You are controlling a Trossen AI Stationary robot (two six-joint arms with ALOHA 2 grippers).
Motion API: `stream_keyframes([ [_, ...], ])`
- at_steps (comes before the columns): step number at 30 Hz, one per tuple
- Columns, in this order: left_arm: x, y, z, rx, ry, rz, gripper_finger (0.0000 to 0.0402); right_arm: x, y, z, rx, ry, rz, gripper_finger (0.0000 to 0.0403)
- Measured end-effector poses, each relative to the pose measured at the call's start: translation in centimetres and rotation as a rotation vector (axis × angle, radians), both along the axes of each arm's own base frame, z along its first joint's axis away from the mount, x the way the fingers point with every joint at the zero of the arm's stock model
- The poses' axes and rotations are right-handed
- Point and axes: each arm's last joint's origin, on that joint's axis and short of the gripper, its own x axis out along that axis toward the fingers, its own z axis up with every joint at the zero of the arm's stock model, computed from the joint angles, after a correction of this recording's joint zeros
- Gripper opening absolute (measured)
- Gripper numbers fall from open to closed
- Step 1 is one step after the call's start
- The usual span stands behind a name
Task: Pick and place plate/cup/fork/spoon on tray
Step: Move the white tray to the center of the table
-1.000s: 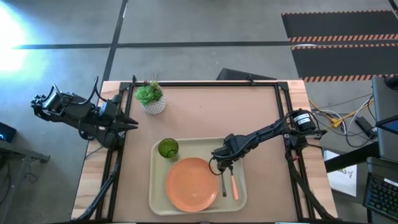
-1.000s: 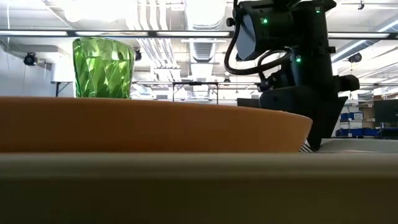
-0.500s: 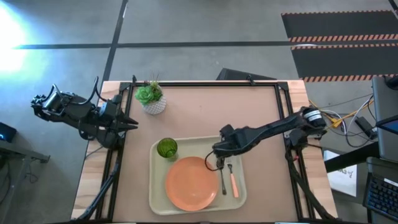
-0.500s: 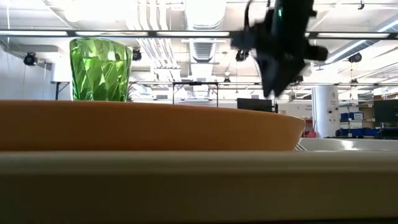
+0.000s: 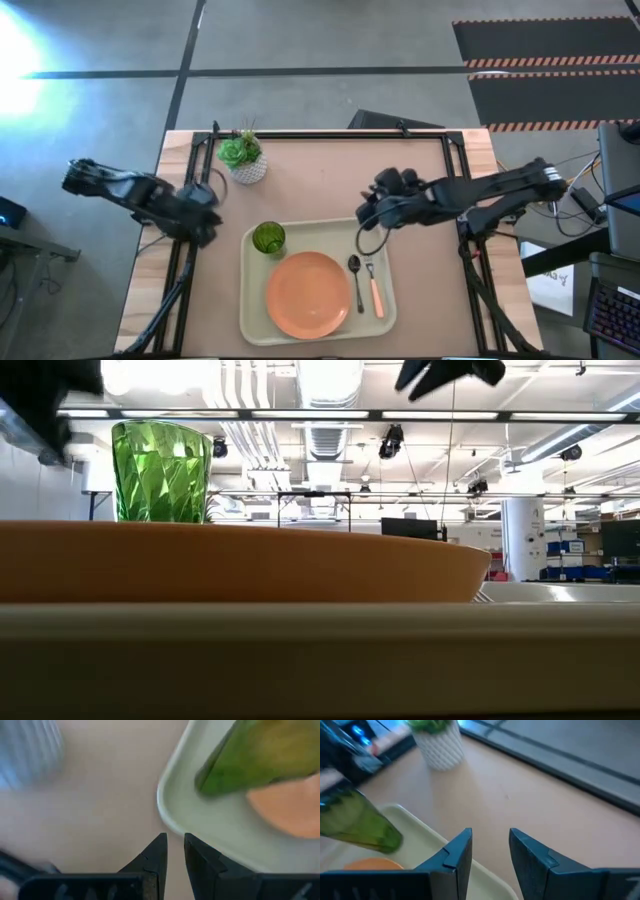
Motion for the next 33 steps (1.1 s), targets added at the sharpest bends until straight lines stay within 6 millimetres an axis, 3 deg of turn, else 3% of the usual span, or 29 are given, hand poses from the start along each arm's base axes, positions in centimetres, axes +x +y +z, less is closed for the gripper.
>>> stream_keyframes([
  [4, 0.9, -0.8, -5.9, -0.182, 0.121, 0.077, 0.0047, -1.4, -0.3, 2.1, -0.036, -0.07, 0.054, 0.0118],
  [8, 2.6, -1.9, -10.5, -0.363, 0.073, 0.05, 0.0042, -2.5, -0.5, 3.2, -0.042, -0.087, 0.102, 0.0111],
  [10, 3.5, -2.4, -11.8, -0.425, 0.005, 0.027, 0.0032, -2.9, -0.6, 3.5, -0.047, -0.089, 0.118, 0.0102],
  [12, 4.4, -2.8, -12.2, -0.456, -0.05, 0.023, 0.0017, -3.1, -0.6, 3.6, -0.044, -0.085, 0.144, 0.0092],
  [18, 5.1, -3.4, -12.5, -0.405, 0.064, 0.029, 0.0003, -3.4, -0.6, 3.6, -0.044, -0.06, 0.174, 0.0064],
  [27, 4.4, -3.9, -10.5, -0.288, 0.273, 0.033, 0.0, -3.5, -0.6, 3.4, -0.045, -0.027, 0.179, 0.0058],
  [33, 4.2, -3.8, -11.1, -0.27, 0.323, 0.068, 0.0, -3.6, -0.7, 3.3, -0.06, -0.005, 0.18, 0.0056],
])
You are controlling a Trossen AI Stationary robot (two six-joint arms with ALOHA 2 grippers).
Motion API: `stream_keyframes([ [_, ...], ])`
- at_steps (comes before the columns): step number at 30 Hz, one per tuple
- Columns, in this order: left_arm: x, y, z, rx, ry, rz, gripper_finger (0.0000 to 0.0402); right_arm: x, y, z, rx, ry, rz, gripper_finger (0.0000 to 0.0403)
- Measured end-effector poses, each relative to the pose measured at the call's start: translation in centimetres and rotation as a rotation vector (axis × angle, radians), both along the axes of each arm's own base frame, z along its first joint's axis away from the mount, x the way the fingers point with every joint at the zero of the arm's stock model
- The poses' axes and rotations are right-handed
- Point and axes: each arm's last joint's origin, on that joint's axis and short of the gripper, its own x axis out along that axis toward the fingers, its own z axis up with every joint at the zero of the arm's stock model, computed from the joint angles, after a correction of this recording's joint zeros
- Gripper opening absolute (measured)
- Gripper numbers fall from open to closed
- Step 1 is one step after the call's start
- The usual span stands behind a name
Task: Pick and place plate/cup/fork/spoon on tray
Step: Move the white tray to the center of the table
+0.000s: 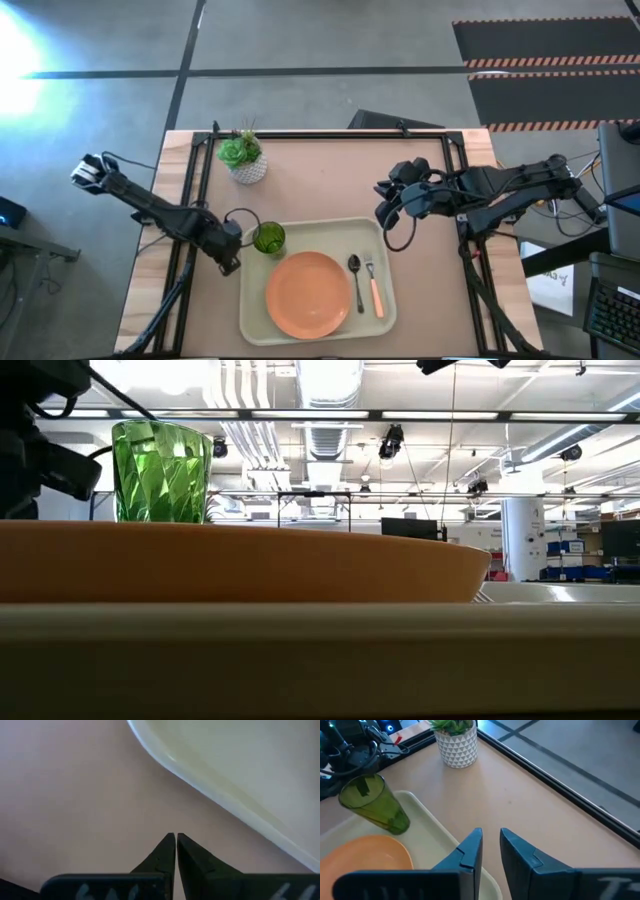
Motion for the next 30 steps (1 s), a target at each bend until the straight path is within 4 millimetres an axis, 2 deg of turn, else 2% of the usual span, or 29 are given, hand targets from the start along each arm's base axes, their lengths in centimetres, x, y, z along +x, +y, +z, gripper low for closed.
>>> stream_keyframes([
  [10, 0.5, -0.2, -1.0, 0.02, 0.054, -0.002, 0.0, -1.7, -0.5, 1.4, -0.033, -0.058, -0.02, 0.0054],
  [16, 1.5, -0.7, -1.8, 0.004, -0.006, 0.0, 0.0, -2.9, -0.8, 2.2, -0.029, -0.098, -0.026, 0.0054],
  [30, 3.6, -1.2, -2.6, 0.046, -0.16, 0.041, 0.0, -2.9, -0.8, 2.3, -0.027, -0.1, -0.025, 0.0054],
])
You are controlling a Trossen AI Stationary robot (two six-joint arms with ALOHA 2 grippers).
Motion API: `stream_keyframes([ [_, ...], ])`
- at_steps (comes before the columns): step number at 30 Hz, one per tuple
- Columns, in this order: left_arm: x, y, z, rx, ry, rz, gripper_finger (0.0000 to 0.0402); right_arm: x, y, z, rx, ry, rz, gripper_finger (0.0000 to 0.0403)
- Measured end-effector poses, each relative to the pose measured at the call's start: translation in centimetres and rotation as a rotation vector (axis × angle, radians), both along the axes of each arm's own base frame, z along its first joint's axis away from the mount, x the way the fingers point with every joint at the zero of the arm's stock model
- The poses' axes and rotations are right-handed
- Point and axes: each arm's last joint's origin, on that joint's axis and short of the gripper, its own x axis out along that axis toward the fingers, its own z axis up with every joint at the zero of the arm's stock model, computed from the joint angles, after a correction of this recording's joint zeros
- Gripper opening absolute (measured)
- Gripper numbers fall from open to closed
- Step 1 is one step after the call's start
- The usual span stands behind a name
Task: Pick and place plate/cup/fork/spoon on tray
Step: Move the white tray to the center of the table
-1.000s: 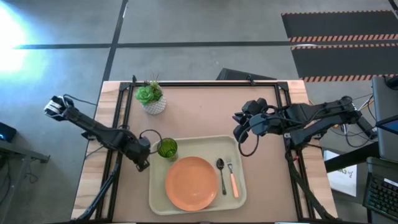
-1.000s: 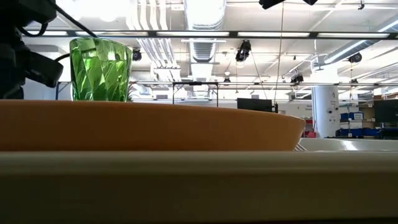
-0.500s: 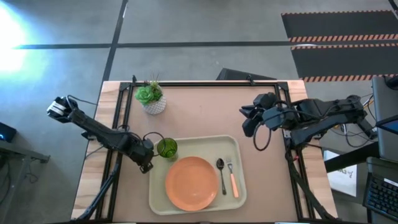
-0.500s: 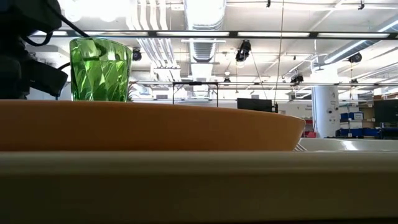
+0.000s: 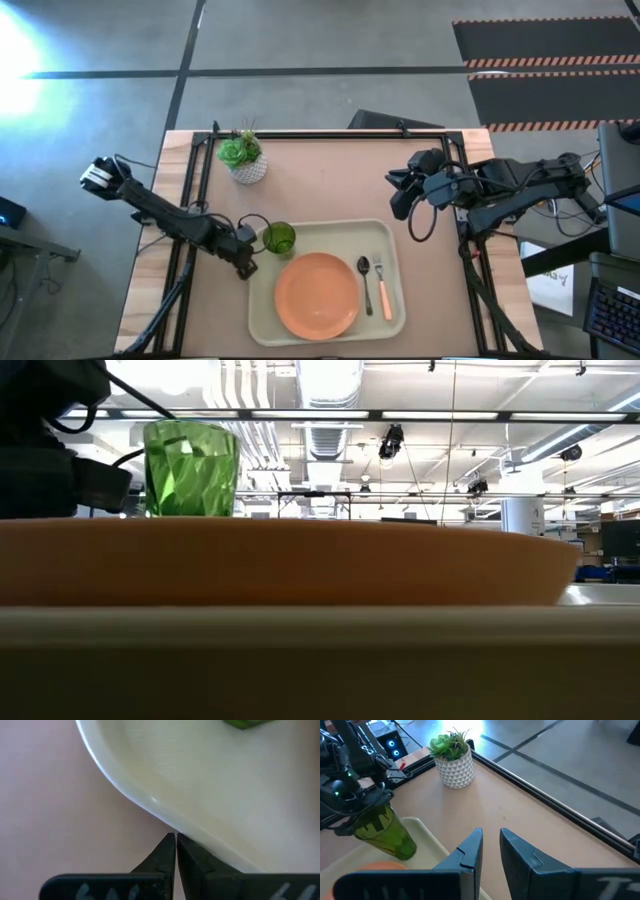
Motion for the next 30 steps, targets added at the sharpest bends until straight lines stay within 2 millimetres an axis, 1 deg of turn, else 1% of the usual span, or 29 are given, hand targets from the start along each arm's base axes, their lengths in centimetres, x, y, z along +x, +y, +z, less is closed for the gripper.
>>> stream_keyframes([
  [11, 0.3, 0.2, 0.4, 0.029, -0.065, 0.045, 0.0, 0.0, 0.0, 0.0, 0.01, 0.003, 0.012, 0.0054],
  [14, 0.4, 0.1, 0.9, 0.024, -0.082, 0.042, 0.0, 0.1, 0.2, -0.2, 0.035, 0.018, 0.054, 0.0054],
  [16, 0.5, 0.1, 1.7, 0.013, -0.112, 0.039, 0.0, 0.2, 0.3, -0.5, 0.055, 0.033, 0.08, 0.0054],
  [20, 0.2, 0.3, 3.9, 0.033, -0.136, 0.032, 0.0, 0.8, 0.7, -1.8, 0.131, 0.084, 0.119, 0.0054],
  [22, 0.0, 0.5, 5.8, 0.069, -0.17, 0.023, 0.0, 1.4, 0.9, -2.9, 0.163, 0.124, 0.134, 0.0054],
  [26, -0.8, 1.2, 9.7, 0.18, -0.233, 0.024, 0.0, 3.0, 1.5, -6.1, 0.231, 0.242, 0.13, 0.0054],
  [30, -1.6, 1.9, 13.8, 0.289, -0.37, 0.019, 0.0, 4.9, 2.1, -10.2, 0.252, 0.402, 0.139, 0.0054],
])
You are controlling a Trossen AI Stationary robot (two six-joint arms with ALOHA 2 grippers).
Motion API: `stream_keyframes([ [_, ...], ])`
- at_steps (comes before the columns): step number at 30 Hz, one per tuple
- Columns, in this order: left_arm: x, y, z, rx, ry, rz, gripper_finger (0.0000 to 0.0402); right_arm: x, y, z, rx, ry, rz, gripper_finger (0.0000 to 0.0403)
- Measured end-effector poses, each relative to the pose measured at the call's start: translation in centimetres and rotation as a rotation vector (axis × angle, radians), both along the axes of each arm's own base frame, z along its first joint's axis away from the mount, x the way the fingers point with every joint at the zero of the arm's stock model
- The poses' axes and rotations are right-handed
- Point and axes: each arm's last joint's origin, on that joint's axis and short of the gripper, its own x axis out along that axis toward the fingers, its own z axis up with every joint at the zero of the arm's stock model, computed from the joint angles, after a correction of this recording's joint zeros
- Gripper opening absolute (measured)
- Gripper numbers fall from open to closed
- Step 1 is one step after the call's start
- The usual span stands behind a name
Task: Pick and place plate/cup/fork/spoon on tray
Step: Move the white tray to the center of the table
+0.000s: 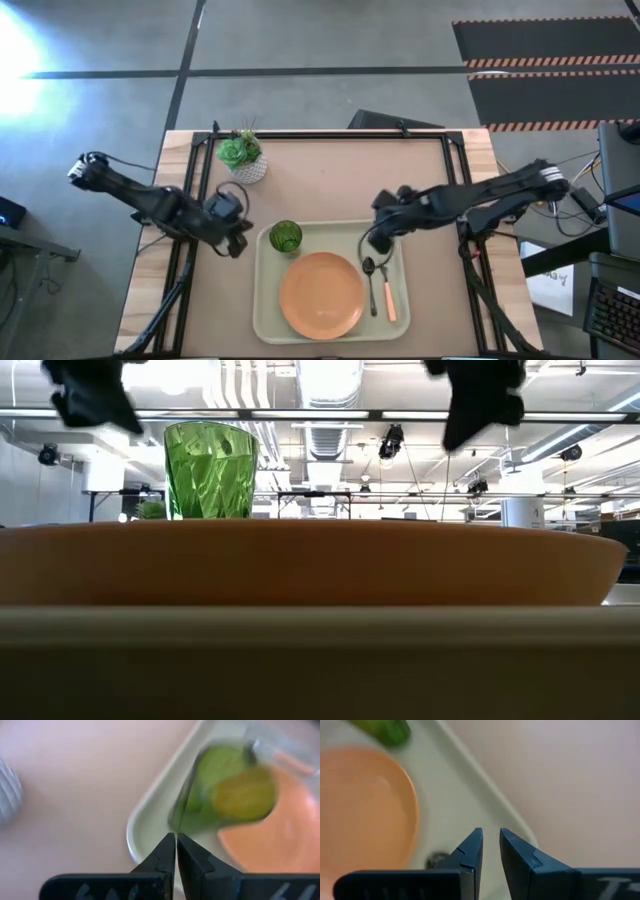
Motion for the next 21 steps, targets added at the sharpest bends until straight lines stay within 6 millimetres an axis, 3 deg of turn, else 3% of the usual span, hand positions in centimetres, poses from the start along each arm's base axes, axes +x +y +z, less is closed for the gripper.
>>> stream_keyframes([
  [5, -0.9, 0.7, 3.8, 0.108, -0.14, -0.022, 0.0, 2.0, 0.7, -4.6, 0.041, 0.185, 0.041, 0.0049],
  [8, -1.2, 0.9, 5.0, 0.157, -0.177, -0.032, 0.0, 2.9, 0.9, -6.9, 0.069, 0.263, 0.061, 0.0036],
  [15, -1.2, 1.0, 4.7, 0.173, -0.167, -0.03, 0.0, 5.1, 0.3, -11.1, 0.104, 0.299, 0.122, 0.001],
  [21, -0.6, 0.6, 3.8, 0.159, -0.126, -0.037, 0.0, 6.9, -1.3, -12.4, 0.086, 0.284, 0.143, 0.0009],
])
